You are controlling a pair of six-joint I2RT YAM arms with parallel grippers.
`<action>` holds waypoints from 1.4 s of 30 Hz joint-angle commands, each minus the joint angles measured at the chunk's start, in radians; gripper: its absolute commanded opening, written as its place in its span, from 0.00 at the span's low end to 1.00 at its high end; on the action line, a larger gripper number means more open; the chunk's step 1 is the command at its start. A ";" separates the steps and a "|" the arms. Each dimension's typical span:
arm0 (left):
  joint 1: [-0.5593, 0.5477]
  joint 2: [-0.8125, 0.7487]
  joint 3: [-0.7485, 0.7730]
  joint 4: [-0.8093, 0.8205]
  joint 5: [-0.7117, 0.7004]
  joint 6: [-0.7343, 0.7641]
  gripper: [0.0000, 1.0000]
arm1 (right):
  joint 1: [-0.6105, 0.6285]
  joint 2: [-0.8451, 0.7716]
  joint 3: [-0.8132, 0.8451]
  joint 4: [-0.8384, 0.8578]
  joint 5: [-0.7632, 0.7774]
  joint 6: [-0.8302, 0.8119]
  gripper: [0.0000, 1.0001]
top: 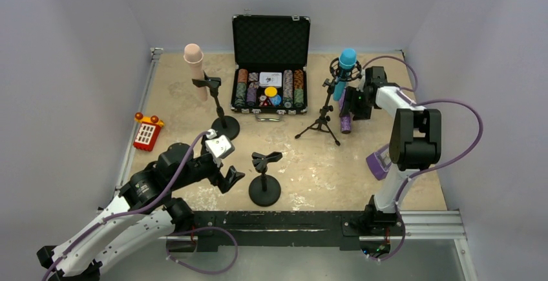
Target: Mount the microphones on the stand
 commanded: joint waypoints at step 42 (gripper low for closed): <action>0.007 -0.015 0.004 0.009 0.023 0.010 0.99 | 0.008 -0.147 -0.129 -0.281 -0.008 -0.195 0.42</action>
